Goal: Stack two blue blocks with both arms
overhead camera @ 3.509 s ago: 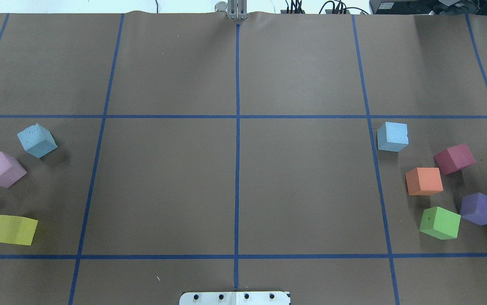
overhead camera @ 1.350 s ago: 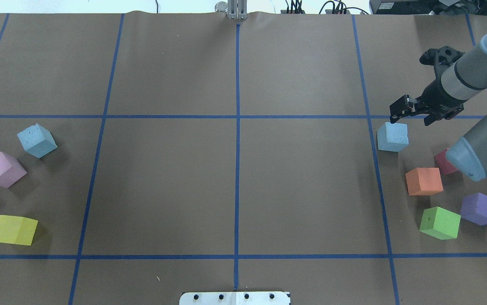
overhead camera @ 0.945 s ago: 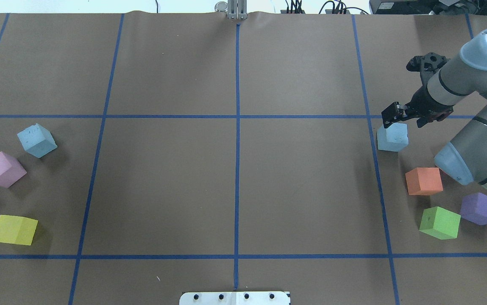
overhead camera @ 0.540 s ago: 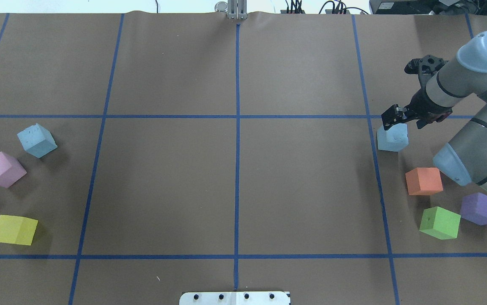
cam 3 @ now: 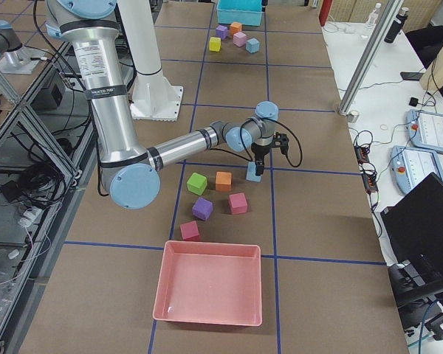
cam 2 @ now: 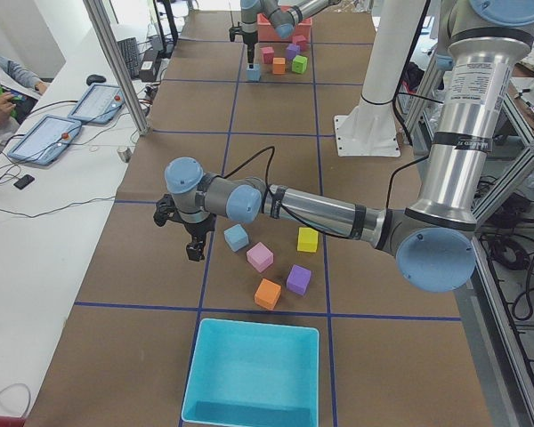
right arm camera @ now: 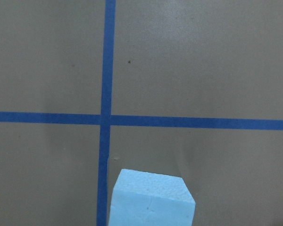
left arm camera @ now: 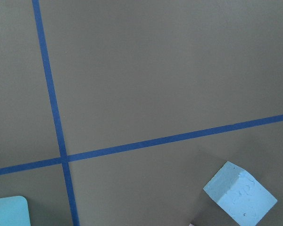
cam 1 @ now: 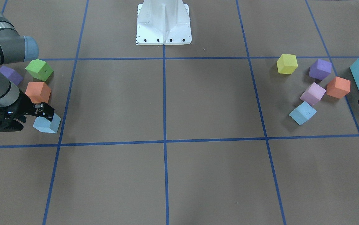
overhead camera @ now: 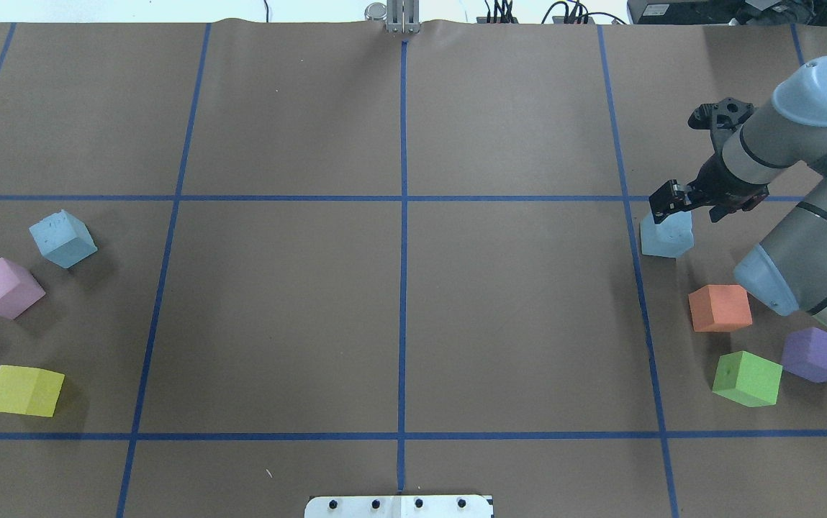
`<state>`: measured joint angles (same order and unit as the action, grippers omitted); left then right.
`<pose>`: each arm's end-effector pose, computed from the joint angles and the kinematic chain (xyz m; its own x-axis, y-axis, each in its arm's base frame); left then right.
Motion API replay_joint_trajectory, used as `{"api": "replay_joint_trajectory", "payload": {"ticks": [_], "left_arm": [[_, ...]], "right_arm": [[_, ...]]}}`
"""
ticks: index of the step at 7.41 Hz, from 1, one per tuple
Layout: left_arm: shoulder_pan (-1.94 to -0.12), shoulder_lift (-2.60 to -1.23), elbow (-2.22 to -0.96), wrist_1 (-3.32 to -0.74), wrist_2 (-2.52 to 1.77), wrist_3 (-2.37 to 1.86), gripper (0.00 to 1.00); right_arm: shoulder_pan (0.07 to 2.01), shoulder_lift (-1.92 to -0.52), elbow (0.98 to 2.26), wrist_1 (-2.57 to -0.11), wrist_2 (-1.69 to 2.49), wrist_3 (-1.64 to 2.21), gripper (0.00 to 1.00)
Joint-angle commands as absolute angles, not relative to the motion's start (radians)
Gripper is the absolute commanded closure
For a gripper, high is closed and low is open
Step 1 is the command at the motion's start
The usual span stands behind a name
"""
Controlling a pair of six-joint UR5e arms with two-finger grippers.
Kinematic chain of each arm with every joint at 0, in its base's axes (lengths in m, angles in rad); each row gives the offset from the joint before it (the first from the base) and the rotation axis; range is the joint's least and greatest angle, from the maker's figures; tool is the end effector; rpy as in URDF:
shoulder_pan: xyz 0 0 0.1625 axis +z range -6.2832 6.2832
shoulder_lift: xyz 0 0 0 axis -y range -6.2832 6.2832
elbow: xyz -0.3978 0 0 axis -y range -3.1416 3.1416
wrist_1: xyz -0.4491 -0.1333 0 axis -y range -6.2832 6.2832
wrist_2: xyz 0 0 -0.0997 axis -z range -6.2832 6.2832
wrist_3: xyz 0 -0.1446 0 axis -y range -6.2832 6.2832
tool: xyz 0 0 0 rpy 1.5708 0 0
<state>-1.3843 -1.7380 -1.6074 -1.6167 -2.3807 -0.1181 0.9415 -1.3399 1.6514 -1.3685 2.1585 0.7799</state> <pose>0.0882 -0.6217 0.5358 0.6611 0.1894 -0.7260 -0.1025 0.9813 0.1627 -0.3482 -0.5685 0.4679 0.7248 -0.0098 0.6889 0.0041 0.9999 0.0099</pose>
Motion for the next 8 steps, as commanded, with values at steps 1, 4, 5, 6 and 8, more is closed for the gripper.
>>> {"api": "replay_joint_trajectory", "payload": {"ticks": [1, 4, 5, 6, 8], "left_arm": [[-1.384, -1.738, -1.608, -1.617, -2.381, -0.118, 0.0], [-1.384, -1.738, -1.606, -1.617, -2.381, -0.118, 0.0], [-1.384, -1.738, -1.606, -1.617, -2.381, -0.118, 0.0], [-1.384, -1.736, -1.606, -1.617, -2.381, -0.118, 0.0], [-1.384, -1.736, -1.608, -1.617, -2.381, -0.118, 0.0]], "right_arm": [[0.94, -1.338, 1.646, -1.368, 2.158, 0.804, 0.0], [0.939, -1.296, 1.612, -1.367, 2.158, 0.827, 0.0], [0.939, -1.295, 1.611, -1.362, 2.158, 0.827, 0.0], [0.939, -1.296, 1.589, -1.324, 2.158, 0.828, 0.0], [0.939, -1.295, 1.546, -1.272, 2.157, 0.828, 0.0]]}}
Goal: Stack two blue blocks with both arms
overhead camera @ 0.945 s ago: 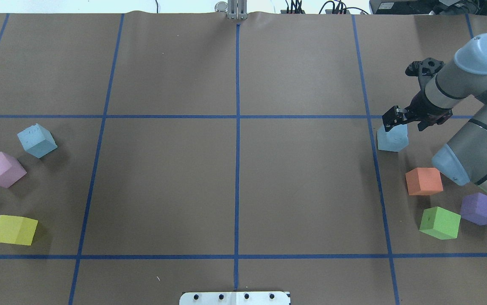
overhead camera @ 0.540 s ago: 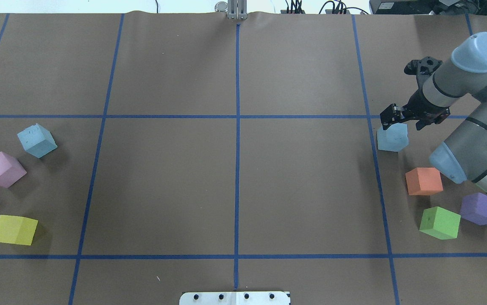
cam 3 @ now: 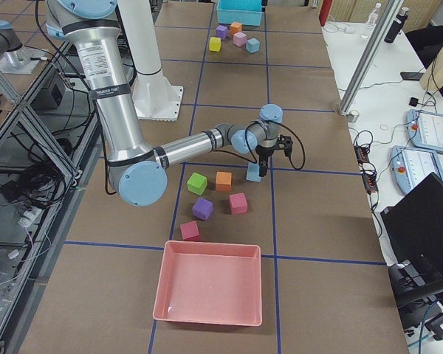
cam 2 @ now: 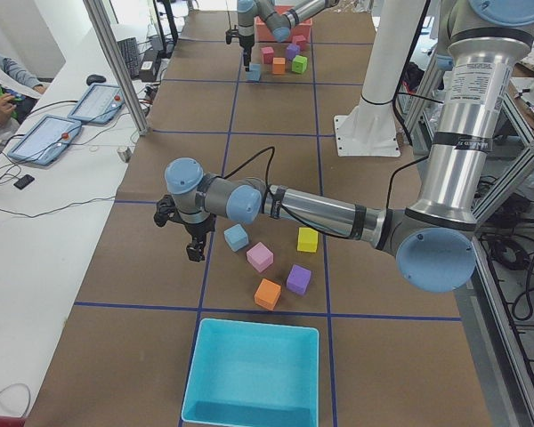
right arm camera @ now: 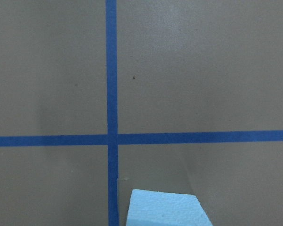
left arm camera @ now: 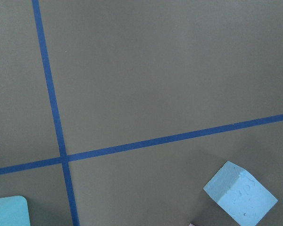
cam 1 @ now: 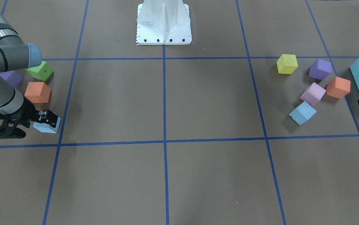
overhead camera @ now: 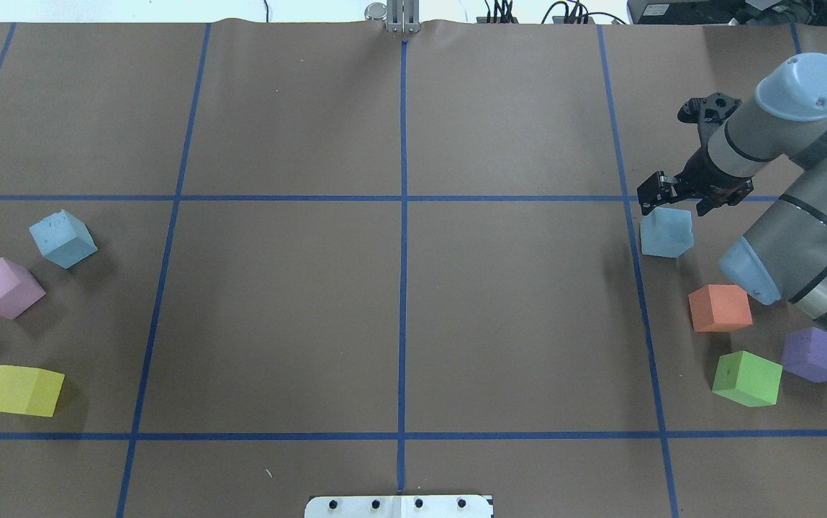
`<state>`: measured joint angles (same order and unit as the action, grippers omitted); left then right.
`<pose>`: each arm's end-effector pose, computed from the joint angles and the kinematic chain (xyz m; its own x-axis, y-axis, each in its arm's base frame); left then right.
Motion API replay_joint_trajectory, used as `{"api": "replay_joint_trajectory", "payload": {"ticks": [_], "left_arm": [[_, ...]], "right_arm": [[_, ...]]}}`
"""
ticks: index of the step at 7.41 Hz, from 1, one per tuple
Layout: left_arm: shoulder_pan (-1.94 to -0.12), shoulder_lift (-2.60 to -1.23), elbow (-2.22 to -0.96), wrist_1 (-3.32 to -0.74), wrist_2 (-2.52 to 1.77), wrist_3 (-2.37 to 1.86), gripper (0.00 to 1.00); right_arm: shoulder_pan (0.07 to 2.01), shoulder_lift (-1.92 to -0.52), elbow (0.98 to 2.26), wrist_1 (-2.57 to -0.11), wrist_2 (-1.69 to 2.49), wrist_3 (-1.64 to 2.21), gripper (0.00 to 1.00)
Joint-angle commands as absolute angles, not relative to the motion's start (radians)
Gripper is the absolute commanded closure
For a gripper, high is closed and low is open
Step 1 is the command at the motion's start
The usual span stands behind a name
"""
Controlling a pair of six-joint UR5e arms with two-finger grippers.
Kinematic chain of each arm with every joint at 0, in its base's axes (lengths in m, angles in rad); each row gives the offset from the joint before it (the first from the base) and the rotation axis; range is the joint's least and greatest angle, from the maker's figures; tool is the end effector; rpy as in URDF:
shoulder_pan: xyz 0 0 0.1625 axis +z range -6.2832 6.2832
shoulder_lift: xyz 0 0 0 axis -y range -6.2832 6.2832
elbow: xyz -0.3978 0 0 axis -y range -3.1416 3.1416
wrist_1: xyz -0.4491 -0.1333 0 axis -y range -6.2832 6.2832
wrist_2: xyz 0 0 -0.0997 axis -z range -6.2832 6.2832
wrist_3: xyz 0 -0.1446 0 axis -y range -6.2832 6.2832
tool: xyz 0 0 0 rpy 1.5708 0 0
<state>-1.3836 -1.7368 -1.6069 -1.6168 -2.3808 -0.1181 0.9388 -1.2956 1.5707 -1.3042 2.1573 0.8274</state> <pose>0.0886 -0.6212 0.5368 0.6611 0.1887 -0.7262 -0.1032 0.9815 0.1611 -0.3634 -0.5864 0.4751 0.7134 0.0201 0.7005 -0.0280 0.9996 -0.0002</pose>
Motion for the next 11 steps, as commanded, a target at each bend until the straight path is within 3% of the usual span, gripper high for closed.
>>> {"api": "replay_joint_trajectory", "payload": {"ticks": [1, 5, 8, 11], "left_arm": [[-1.384, -1.736, -1.608, -1.617, -2.381, -0.118, 0.0], [-1.365, -1.729, -1.608, -1.618, -2.372, -0.115, 0.0], [-1.338, -1.726, -1.615, -1.626, -2.319, -0.15, 0.0], [-1.324, -1.715, -1.615, -1.669, -2.319, -0.189, 0.0]], "right_arm": [[0.937, -1.295, 1.548, -1.269, 2.157, 0.844, 0.0], [0.919, -1.305, 1.562, -1.264, 2.134, 0.885, 0.01], [0.917, -1.308, 1.569, -1.262, 2.132, 0.885, 0.1], [0.907, -1.359, 1.572, -1.191, 2.129, 0.899, 0.09]]}}
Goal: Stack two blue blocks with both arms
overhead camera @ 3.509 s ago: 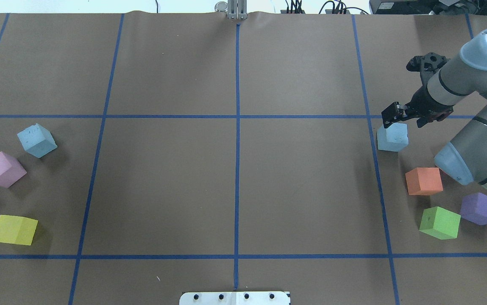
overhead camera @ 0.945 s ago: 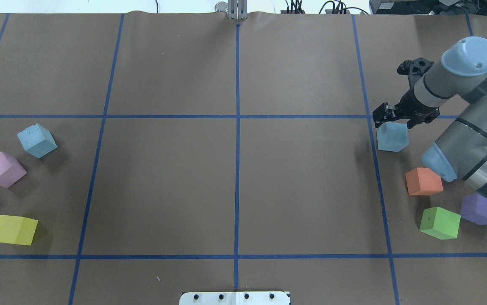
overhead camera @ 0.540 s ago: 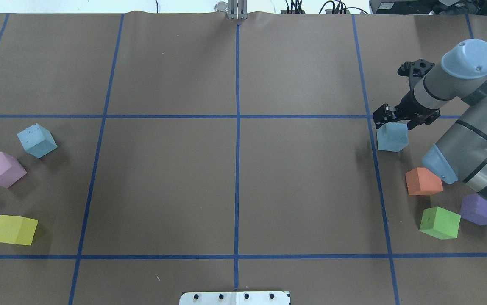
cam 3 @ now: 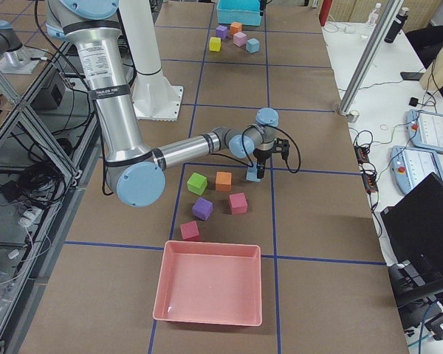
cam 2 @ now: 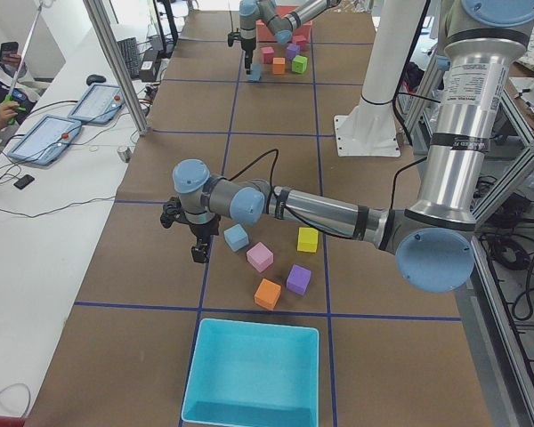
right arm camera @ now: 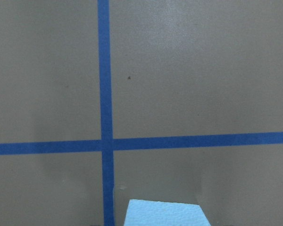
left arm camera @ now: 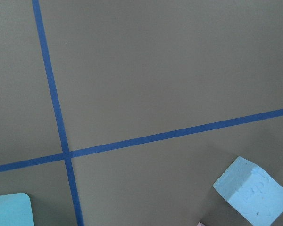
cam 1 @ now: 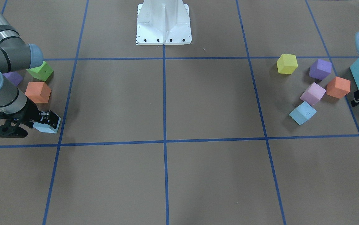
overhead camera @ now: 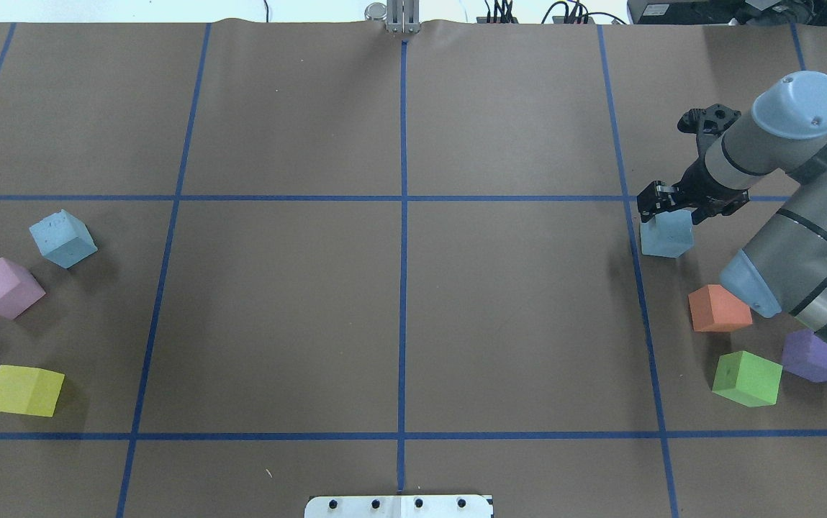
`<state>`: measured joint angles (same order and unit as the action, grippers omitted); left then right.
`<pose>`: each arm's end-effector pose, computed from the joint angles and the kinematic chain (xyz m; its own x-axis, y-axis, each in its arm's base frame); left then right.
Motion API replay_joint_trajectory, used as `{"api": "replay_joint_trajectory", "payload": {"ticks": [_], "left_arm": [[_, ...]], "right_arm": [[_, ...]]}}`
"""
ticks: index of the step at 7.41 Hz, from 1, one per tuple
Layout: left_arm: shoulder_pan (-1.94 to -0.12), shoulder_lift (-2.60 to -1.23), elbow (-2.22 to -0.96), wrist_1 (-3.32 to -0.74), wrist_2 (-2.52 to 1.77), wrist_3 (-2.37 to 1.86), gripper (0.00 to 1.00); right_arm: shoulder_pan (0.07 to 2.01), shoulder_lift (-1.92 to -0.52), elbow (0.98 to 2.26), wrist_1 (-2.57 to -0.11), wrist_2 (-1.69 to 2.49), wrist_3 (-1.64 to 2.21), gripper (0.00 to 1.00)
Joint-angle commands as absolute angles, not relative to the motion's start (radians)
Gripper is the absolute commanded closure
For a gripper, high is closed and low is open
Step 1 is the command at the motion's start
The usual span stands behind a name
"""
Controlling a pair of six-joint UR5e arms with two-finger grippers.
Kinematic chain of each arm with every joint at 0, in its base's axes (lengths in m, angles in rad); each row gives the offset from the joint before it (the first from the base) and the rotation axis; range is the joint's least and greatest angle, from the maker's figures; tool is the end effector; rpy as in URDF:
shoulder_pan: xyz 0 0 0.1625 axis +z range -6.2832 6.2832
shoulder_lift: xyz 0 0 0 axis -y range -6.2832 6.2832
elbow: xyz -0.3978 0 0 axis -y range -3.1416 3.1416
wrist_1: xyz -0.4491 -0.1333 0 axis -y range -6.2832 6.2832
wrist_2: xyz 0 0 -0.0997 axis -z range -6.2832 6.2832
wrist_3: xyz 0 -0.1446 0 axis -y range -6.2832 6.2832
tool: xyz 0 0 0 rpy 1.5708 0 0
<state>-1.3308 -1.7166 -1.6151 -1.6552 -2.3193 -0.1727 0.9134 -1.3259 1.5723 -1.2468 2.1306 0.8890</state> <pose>0.1143 -0.6139 0.5462 0.6972 0.1874 -0.6919 -0.1106 0.9818 0.1545 -0.3720 -0.5744 0.4882 0.7116 0.0480 0.7009 -0.0606 0.9981 -0.0067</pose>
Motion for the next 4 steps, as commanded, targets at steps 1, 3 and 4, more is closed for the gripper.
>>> {"api": "replay_joint_trajectory", "payload": {"ticks": [1, 3, 4], "left_arm": [[-1.322, -1.713, -1.615, -1.669, -2.318, -0.189, 0.0], [-1.322, -1.713, -1.615, -1.669, -2.318, -0.187, 0.0], [-1.322, -1.713, -1.614, -1.669, -2.318, -0.186, 0.0]], "right_arm": [[0.881, -1.367, 1.563, -1.134, 2.117, 0.946, 0.09], [0.861, -1.359, 1.571, -1.132, 2.097, 0.974, 0.18], [0.861, -1.361, 1.572, -1.132, 2.097, 0.971, 0.19]]}}
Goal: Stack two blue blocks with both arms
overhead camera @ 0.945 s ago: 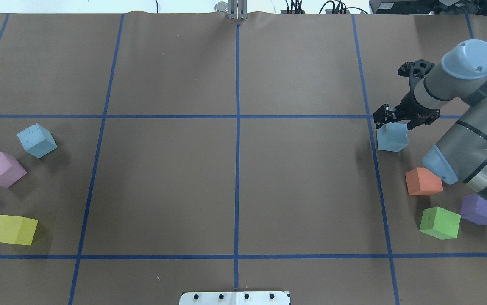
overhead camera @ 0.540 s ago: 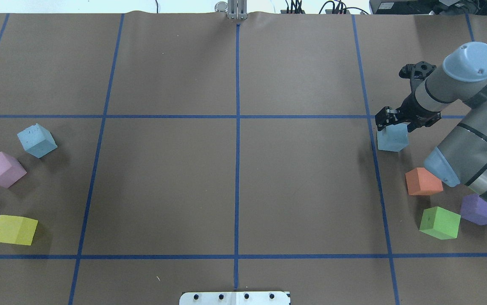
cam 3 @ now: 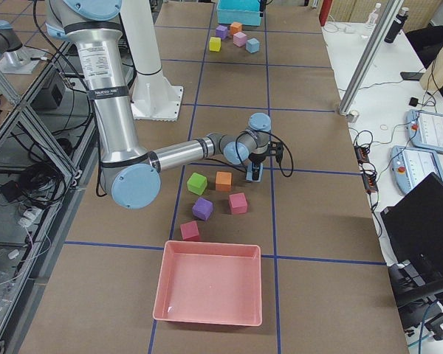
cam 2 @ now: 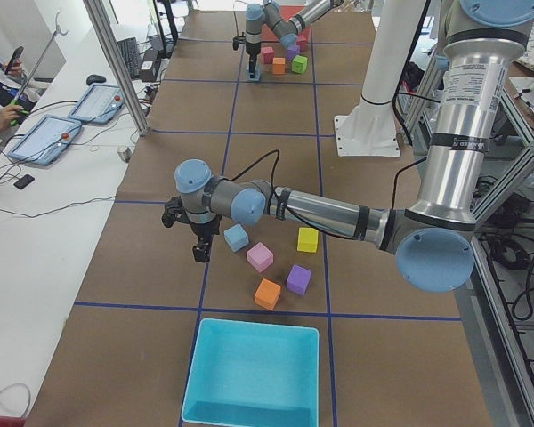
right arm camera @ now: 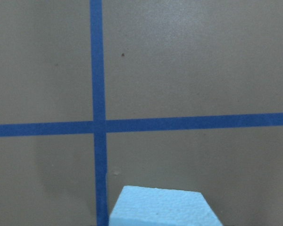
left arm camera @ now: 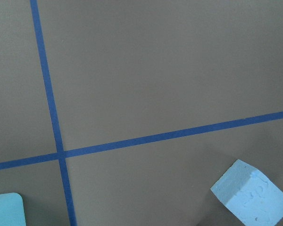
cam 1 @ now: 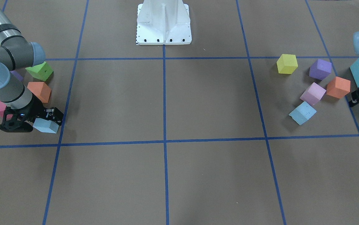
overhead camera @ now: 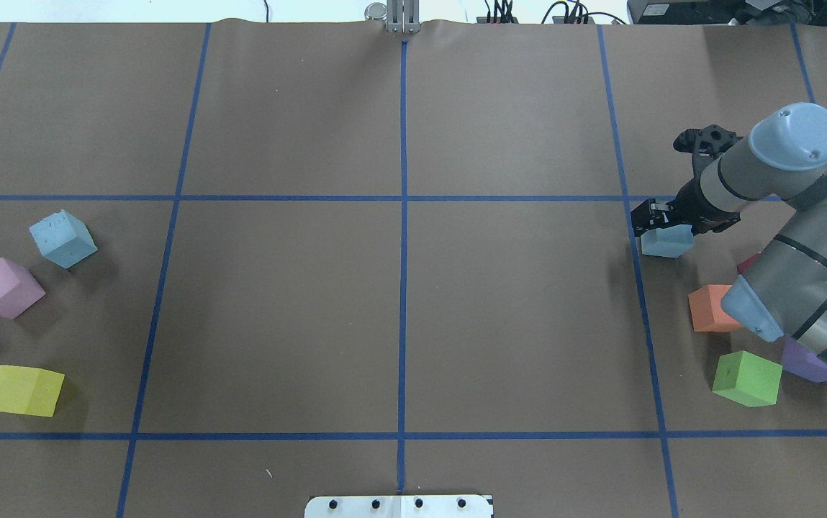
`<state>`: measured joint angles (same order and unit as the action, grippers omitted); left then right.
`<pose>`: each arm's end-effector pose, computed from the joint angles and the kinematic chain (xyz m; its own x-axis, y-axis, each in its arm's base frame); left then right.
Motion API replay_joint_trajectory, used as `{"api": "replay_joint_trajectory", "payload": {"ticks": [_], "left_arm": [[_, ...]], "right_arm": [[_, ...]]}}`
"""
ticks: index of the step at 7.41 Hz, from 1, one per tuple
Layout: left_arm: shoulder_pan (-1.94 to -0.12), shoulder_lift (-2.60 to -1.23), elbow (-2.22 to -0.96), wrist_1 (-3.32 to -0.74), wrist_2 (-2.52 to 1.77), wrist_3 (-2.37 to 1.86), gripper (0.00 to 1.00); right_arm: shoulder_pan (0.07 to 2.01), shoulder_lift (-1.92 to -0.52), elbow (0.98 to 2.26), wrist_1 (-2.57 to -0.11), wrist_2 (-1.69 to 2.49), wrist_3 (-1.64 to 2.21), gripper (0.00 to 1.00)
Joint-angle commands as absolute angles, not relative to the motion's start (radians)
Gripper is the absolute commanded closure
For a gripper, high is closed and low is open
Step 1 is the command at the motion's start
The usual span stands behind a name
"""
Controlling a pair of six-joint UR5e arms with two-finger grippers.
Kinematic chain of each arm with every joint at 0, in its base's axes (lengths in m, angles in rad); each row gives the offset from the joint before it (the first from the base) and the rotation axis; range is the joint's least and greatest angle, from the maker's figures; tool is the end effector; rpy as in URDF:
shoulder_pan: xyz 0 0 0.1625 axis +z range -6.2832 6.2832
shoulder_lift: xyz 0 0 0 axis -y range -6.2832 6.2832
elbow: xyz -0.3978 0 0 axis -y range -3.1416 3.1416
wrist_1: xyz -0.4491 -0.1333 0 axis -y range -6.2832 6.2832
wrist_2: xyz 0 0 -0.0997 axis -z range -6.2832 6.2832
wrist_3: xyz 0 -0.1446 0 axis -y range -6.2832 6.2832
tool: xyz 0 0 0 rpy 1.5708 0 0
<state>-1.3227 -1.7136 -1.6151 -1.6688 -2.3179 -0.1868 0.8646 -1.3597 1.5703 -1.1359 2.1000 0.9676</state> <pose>0.1191 -0.6129 0.5465 0.6965 0.1863 -0.6930 -0.1082 0.9819 0.1553 -0.3936 -0.5544 0.4973 0.6877 0.0516 0.7242 -0.0845 0.9964 0.0092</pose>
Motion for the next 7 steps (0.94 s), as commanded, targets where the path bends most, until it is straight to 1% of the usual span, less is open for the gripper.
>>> {"api": "replay_joint_trajectory", "payload": {"ticks": [1, 2, 4, 5, 6, 7], "left_arm": [[-1.322, -1.713, -1.614, -1.669, -2.318, -0.186, 0.0], [-1.322, -1.713, -1.614, -1.669, -2.318, -0.186, 0.0], [-1.322, -1.713, -1.614, -1.669, -2.318, -0.19, 0.0], [-1.322, -1.713, -1.614, -1.669, -2.318, -0.192, 0.0], [-1.322, -1.713, -1.617, -1.669, -2.319, -0.205, 0.0], [-1.309, -1.715, -1.632, -1.695, -2.318, -0.318, 0.0]], "right_arm": [[0.862, -1.365, 1.575, -1.132, 2.098, 0.96, 0.24], [0.862, -1.365, 1.578, -1.132, 2.1, 0.957, 0.25], [0.864, -1.362, 1.585, -1.134, 2.105, 0.948, 0.42], [0.876, -1.356, 1.591, -1.138, 2.112, 0.946, 0.43], [0.885, -1.361, 1.624, -1.149, 2.112, 0.931, 0.43], [0.888, -1.361, 1.655, -1.16, 2.115, 0.93, 0.43]]}}
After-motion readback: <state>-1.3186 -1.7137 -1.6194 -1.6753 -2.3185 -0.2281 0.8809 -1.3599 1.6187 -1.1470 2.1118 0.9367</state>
